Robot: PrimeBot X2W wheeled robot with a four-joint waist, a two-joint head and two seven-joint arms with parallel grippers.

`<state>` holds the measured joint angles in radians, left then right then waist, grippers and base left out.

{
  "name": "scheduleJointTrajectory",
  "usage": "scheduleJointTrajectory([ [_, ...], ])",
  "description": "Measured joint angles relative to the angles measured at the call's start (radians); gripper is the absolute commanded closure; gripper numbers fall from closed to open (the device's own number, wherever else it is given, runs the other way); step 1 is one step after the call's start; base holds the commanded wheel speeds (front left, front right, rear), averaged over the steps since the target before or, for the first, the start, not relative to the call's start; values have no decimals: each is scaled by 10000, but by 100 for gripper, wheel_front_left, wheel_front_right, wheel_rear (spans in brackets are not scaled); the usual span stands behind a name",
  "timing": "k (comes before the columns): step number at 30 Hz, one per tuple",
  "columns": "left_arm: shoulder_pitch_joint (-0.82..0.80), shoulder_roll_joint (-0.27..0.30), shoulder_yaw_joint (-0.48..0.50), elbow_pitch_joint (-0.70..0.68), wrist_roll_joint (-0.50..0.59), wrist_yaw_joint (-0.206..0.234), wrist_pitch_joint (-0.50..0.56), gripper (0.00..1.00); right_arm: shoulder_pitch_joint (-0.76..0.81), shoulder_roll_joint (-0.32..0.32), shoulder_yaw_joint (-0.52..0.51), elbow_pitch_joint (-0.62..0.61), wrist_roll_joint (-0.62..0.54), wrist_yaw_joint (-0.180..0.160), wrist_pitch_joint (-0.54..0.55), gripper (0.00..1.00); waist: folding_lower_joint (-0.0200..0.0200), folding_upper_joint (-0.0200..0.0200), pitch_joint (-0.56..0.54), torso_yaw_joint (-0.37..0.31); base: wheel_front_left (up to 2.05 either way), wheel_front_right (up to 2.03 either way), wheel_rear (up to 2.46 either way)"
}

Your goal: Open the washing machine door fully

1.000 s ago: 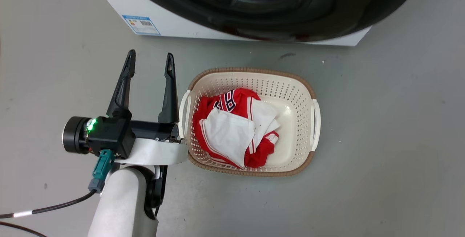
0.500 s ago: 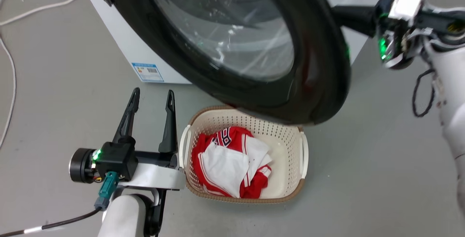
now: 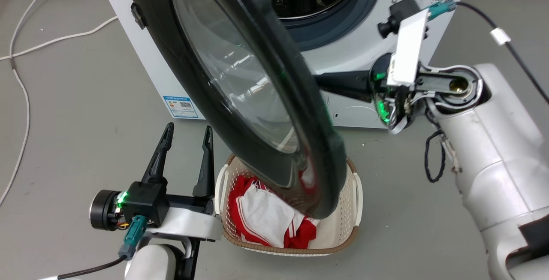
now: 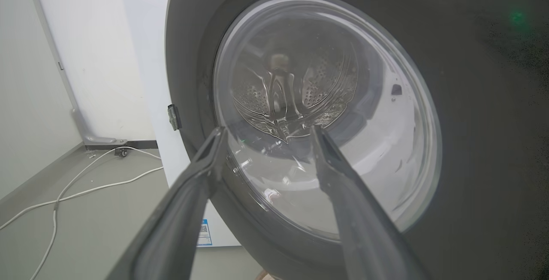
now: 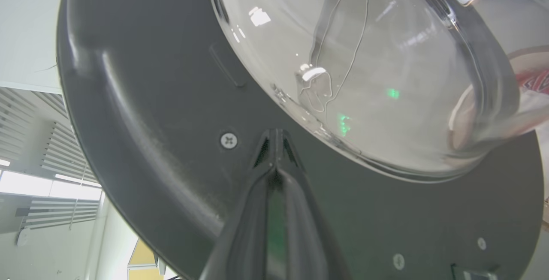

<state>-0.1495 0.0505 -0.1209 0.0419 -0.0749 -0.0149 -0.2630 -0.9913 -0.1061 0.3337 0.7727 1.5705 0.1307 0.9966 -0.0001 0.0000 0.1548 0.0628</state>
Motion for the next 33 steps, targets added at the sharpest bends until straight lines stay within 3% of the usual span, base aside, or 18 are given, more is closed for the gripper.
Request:
scheduleJointTrajectory([
  [19,197,0,-61,77,-107,17,0,0,1336,502,1179,-1582,639,0,-19,100,1,0,-247,62,0,0,0],
  [24,298,-2,-25,104,-159,59,0,0,1793,548,863,-2002,633,0,-1369,100,0,0,-419,-29,0,0,0],
  [33,455,0,286,138,-161,71,0,0,3103,230,-949,-2316,443,0,-4709,100,1,0,-652,-342,0,0,0],
])
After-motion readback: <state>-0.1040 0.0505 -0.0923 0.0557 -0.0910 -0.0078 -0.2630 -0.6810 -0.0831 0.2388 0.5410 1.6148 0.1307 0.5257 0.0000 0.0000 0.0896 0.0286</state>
